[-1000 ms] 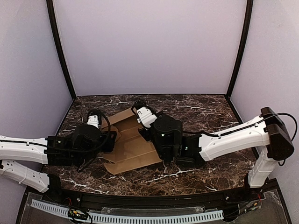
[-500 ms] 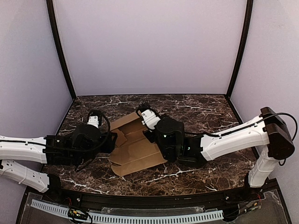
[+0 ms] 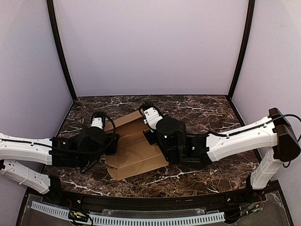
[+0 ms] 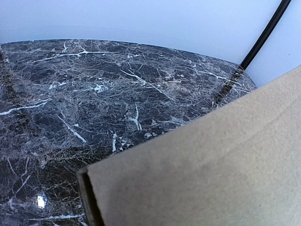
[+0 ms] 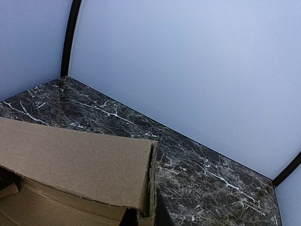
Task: Fold the paper box
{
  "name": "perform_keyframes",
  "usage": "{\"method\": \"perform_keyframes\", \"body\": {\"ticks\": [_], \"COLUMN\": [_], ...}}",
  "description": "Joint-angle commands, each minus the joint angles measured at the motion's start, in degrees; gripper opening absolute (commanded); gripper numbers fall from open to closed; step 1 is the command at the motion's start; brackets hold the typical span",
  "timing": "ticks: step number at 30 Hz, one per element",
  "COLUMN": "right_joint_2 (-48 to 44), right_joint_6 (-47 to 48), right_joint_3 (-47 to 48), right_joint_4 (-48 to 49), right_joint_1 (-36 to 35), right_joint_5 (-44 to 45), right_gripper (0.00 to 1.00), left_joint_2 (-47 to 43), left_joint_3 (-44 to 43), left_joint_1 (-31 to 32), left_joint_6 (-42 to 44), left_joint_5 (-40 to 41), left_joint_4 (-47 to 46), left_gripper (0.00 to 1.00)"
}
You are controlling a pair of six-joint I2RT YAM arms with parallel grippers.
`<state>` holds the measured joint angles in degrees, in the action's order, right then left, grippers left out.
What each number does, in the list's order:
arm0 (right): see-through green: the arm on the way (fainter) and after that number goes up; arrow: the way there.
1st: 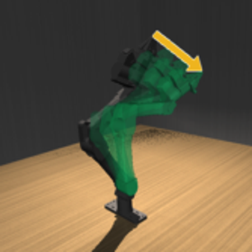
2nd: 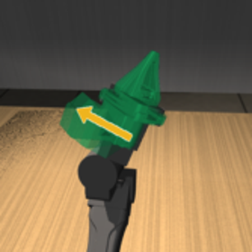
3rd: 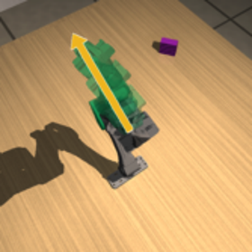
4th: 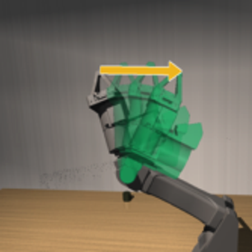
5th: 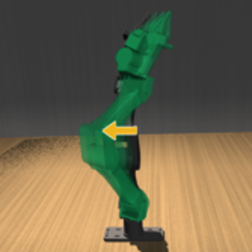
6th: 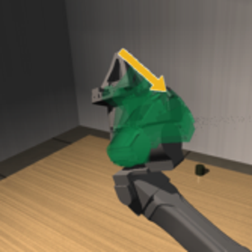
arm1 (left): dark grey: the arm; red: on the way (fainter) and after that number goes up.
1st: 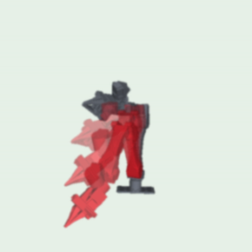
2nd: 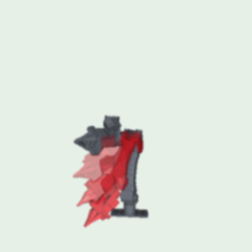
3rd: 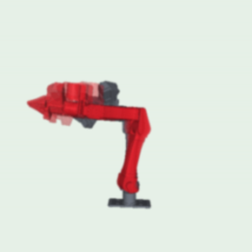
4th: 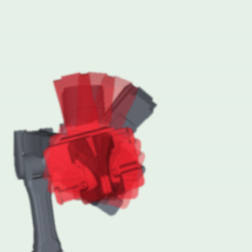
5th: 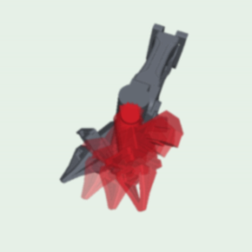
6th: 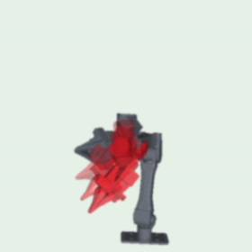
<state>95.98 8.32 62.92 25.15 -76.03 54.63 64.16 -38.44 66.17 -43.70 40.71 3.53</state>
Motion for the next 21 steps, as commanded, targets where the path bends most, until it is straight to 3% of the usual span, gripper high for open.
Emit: {"method": "perform_keyframes", "body": {"ticks": [1, 5, 9, 15, 21], "right_joint_2": [-1.02, -0.98, -0.89, -2.15, -7.52], "right_joint_6": [-4.46, -5.39, -6.38, -9.53, -13.78], "right_joint_3": [2.06, 2.07, 2.61, 2.67, -0.5], "right_joint_4": [-1.99, -2.15, -2.73, -4.89, -9.34], "right_joint_1": [-1.37, -1.89, -2.4, -4.05, -4.13], "right_joint_5": [-0.82, -0.89, -1.45, -4.78, -15.46], "right_gripper": [0.0, 0.0, 0.02, 0.36, 0.72], "left_joint_2": [-0.53, -0.82, -1.03, -1.79, -2.22], "left_joint_3": [0.61, 0.77, 0.9, 0.76, 1.5], "left_joint_1": [0.27, 0.27, 0.27, 0.27, -0.12], "left_joint_6": [1.07, 1.09, 1.03, 2.21, 6.69], "left_joint_5": [1.08, 1.15, 1.16, 2.77, 3.29], "left_joint_4": [-3.3, -3.35, -3.32, -2.75, -3.07], "left_gripper": [0.26, 0.03, 0.01, 0.01, 0.01]}}
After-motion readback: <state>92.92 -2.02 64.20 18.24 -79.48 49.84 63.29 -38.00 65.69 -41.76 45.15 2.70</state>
